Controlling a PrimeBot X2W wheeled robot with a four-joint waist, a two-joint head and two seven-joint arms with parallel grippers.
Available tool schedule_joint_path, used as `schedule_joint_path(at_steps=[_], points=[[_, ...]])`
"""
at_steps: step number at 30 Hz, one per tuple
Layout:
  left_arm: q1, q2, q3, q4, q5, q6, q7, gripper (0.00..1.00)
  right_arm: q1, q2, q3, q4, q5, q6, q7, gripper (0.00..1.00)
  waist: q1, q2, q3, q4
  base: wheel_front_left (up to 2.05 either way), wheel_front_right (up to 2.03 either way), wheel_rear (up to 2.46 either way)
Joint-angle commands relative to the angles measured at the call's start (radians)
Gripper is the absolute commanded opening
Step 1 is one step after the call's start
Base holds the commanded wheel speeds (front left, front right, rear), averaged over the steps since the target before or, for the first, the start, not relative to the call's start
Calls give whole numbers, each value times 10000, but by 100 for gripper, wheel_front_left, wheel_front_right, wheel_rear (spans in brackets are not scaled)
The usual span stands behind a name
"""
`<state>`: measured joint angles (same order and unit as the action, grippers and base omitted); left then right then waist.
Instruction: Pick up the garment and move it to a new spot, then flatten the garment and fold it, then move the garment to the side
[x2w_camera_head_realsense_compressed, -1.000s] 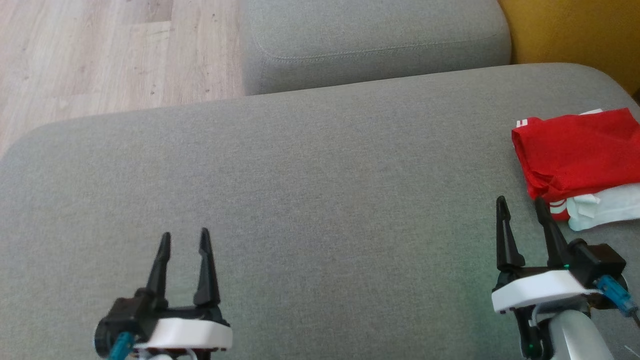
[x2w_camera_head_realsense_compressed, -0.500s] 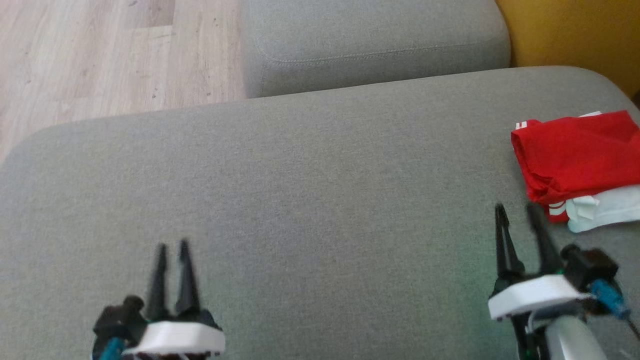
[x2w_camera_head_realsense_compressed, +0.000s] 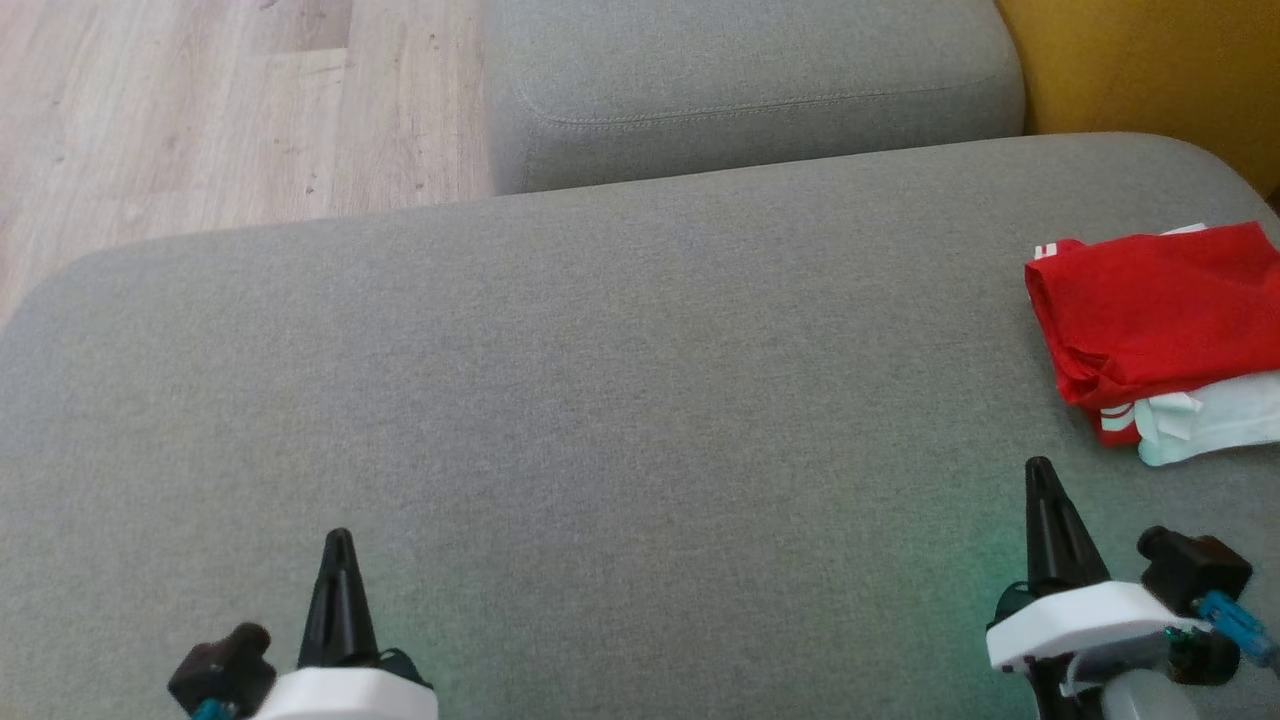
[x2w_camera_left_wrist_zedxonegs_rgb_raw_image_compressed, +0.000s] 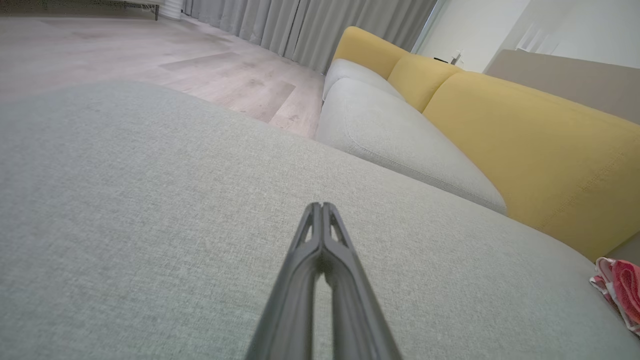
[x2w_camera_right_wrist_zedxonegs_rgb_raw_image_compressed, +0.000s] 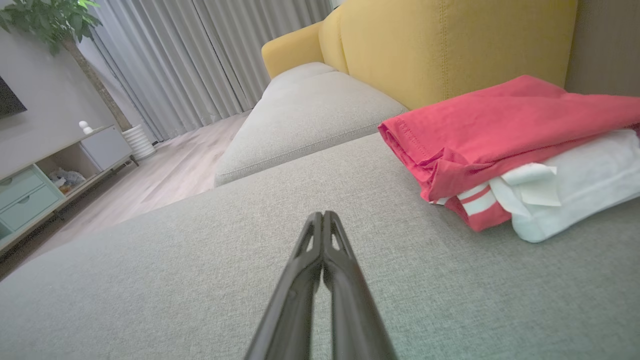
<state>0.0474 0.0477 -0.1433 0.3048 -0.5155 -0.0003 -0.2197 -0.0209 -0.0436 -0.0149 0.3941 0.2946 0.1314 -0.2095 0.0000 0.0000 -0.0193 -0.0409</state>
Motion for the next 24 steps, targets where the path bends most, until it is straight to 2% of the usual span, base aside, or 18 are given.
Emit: schedule_joint_path(at_steps=[1,24], points=[[-441,6,188,-344,-254,-56,58,0,-462,-13,-61,-397,327,-1,49,0,0,0,3,6,0,0,0],[-670,10,681,-398,-2463,-314,734,0,-537,-24,-245,-634,2979,-2,698,0,0,0,49,89,0,0,0]])
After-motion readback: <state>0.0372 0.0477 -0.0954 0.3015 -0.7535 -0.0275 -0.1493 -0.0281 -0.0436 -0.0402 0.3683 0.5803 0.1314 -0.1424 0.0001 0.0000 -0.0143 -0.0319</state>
